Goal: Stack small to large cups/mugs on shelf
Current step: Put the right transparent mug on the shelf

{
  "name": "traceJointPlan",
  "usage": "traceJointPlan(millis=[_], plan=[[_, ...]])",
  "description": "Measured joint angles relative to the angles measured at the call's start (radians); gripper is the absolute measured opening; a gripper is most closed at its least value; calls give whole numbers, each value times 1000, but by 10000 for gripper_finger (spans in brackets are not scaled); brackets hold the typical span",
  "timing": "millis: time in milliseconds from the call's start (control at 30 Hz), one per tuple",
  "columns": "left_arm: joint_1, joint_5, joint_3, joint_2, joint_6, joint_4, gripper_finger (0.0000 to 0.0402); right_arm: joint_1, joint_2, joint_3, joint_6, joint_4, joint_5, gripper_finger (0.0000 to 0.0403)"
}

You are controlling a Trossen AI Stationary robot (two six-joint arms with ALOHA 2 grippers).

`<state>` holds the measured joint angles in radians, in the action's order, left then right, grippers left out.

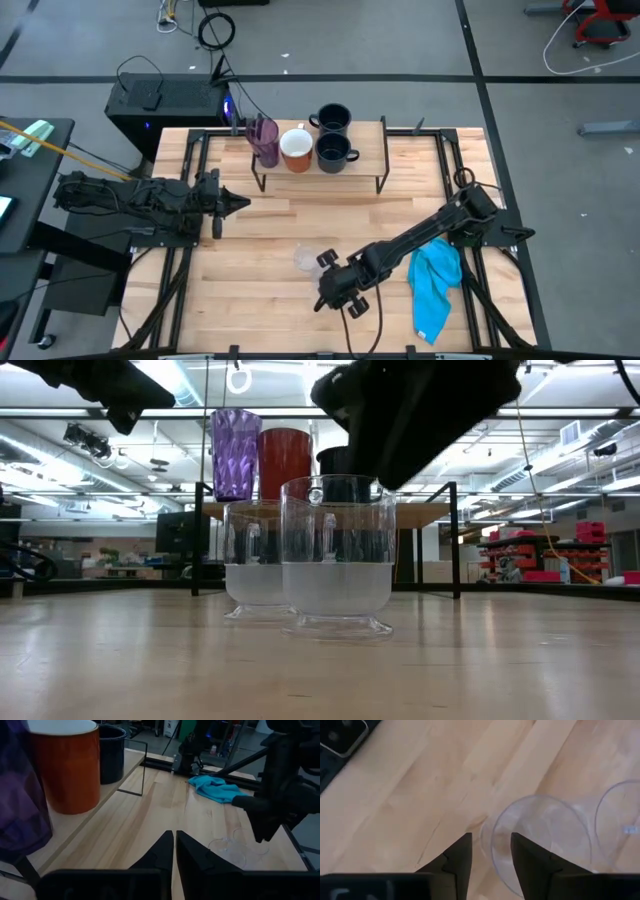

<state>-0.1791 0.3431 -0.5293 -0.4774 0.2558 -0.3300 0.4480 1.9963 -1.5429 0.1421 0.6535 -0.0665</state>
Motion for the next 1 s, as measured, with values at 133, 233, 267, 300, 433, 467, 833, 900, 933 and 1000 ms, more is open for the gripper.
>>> traceJointPlan(millis=[133, 233, 267, 300, 433, 467, 833, 900, 933, 1000], plan=[[0, 0, 0, 0, 15, -5, 30, -1, 7, 0, -2, 27, -18, 125], [0, 0, 0, 0, 22, -5, 35, 0, 7, 0, -8, 29, -55, 107], [0, 0, 0, 0, 22, -5, 36, 0, 7, 0, -8, 33, -62, 101], [0, 0, 0, 0, 22, -5, 36, 0, 7, 0, -8, 33, -64, 93], [0, 0, 0, 0, 26, -6, 31, 0, 7, 0, -8, 40, -64, 61], [0, 0, 0, 0, 28, -6, 30, 0, 7, 0, -8, 40, -64, 53], [0, 0, 0, 0, 29, -5, 38, -3, 7, 0, -8, 49, -31, 5], [0, 0, 0, 0, 29, -5, 38, -3, 7, 0, -8, 49, -26, 5], [0, 0, 0, 0, 29, -5, 38, -5, 7, 0, -8, 49, -26, 4], [0, 0, 0, 0, 29, -5, 35, -9, 4, 0, -8, 50, -25, 3]])
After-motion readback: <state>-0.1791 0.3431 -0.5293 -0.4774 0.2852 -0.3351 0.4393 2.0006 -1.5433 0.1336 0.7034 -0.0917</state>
